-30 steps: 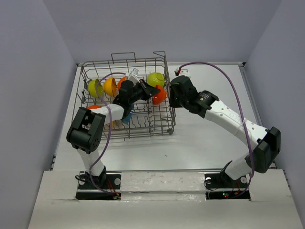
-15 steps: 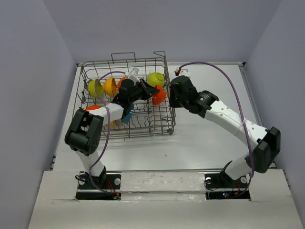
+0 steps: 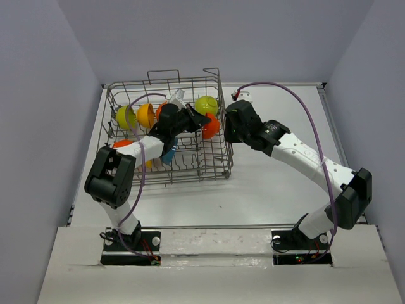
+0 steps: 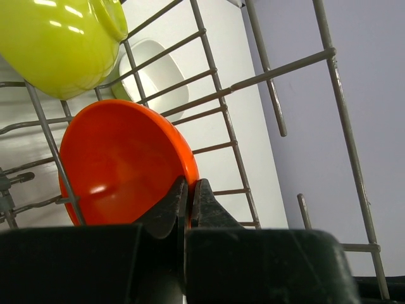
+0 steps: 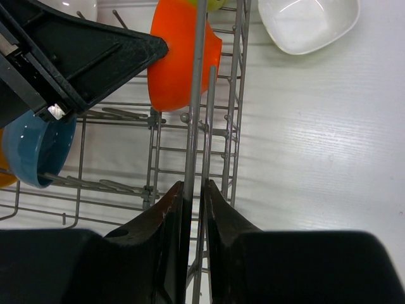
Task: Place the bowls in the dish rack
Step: Place the upside down bowl on the dish rack.
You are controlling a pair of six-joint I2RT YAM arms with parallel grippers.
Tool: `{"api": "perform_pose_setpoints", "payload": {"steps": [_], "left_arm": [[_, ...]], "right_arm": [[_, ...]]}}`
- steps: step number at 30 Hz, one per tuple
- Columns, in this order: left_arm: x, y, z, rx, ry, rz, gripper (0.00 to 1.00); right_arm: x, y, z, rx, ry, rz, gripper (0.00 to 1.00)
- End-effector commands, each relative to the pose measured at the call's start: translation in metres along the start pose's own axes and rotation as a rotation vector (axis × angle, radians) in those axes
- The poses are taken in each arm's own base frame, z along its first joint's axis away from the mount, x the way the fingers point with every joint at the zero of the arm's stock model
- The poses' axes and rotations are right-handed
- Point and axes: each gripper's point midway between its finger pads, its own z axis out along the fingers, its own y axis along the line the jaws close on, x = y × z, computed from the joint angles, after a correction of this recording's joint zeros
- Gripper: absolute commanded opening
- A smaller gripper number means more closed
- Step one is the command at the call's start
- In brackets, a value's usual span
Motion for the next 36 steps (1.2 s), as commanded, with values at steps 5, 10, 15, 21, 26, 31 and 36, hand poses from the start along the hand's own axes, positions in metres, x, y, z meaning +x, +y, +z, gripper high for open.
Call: {"api": "perform_pose_setpoints", "payload": {"steps": [5, 10, 15, 21, 26, 31, 36], "left_arm": [[-0.044, -0.007, -0.013, -0.07, -0.129, 0.109, 0.06], [-0.045, -0.004, -0.015, -0.095, -0.131, 0.122, 0.08], [-0.046, -0.001, -0.018, -0.117, -0.133, 0.138, 0.1], [-0.046, 0.003, -0.021, -0.142, -0.133, 0.154, 0.13], [-0.046, 0.006, -0.022, -0.158, -0.13, 0.163, 0.14], [-0.044, 0.009, -0.023, -0.172, -0.125, 0.169, 0.14], [-0.043, 0.014, -0.025, -0.192, -0.122, 0.175, 0.15]], "right_arm": [[-0.003, 0.016, 0.003, -0.044, -0.005, -0.017, 0.1], [-0.004, 0.016, 0.003, -0.042, -0.007, -0.017, 0.1], [-0.004, 0.015, 0.003, -0.041, -0.007, -0.016, 0.1], [-0.004, 0.015, 0.002, -0.041, -0.009, -0.012, 0.1], [-0.004, 0.015, 0.002, -0.04, -0.009, -0.012, 0.1], [-0.005, 0.016, 0.002, -0.042, -0.01, -0.013, 0.09], [-0.004, 0.015, 0.003, -0.041, -0.007, -0.016, 0.09]]}}
